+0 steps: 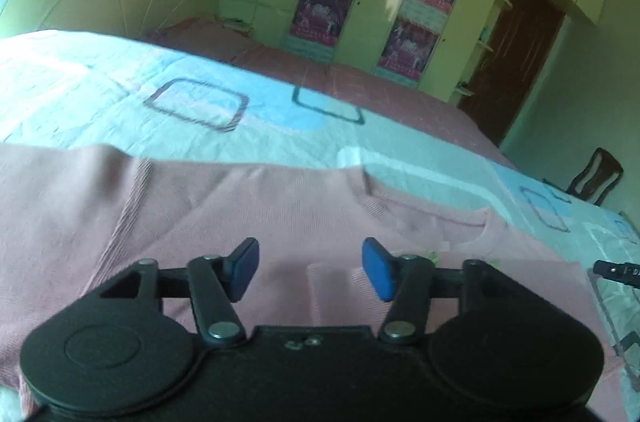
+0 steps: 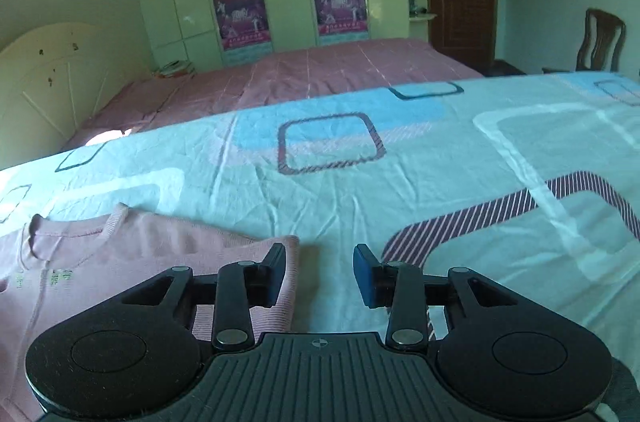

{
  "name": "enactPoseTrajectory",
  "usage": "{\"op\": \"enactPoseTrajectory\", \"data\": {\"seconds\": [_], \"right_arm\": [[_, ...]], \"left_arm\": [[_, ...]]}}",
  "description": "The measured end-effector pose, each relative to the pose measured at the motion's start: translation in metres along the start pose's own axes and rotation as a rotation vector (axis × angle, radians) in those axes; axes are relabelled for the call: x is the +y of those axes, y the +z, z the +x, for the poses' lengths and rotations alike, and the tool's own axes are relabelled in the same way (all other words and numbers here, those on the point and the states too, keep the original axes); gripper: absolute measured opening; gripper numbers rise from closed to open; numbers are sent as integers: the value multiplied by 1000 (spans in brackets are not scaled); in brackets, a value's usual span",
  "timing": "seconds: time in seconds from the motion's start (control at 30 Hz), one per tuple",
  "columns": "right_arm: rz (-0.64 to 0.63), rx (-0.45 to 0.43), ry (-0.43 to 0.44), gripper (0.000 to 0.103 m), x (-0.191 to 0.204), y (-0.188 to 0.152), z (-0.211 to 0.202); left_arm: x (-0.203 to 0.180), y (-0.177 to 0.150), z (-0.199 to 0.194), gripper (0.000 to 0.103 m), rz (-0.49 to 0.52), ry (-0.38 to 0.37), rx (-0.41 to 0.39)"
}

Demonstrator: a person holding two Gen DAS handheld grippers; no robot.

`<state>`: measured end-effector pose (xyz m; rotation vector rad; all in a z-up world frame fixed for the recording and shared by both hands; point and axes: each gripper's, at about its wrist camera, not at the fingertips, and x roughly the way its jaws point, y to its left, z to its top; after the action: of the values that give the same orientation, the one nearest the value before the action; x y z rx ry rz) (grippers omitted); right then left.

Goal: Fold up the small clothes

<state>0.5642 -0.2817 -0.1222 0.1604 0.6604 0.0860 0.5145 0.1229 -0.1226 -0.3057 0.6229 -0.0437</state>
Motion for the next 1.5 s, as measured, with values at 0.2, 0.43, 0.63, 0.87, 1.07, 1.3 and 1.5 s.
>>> {"op": "enactPoseTrajectory", "data": {"seconds": [0.2,0.43,0.63,0.87,1.07,1.3,1.5], "right_arm": [[-177,100,247,37,94,-6,20],[-251,133,106,37,82,-8,49],[-124,178,-6,37,4,11,50],[-139,201,37,8,9,-9,19],[-147,219,26,8,8,-50,-31],[-137,115,29,8,21,-71,-80],[-137,165,-6,7,33,-86,-71]], "left_arm": [[-95,-6,49,58,264,-137,167],[-79,-15,58,54,352,-19,150],[-82,-19,44,53,535,-33,142],[-90,-27,17,56,456,-73,114],[-72,-41,2,56,417,-23,162],[-68,-49,-27,57,388,-50,126],[-72,-62,-22,59,430,-28,157]]}}
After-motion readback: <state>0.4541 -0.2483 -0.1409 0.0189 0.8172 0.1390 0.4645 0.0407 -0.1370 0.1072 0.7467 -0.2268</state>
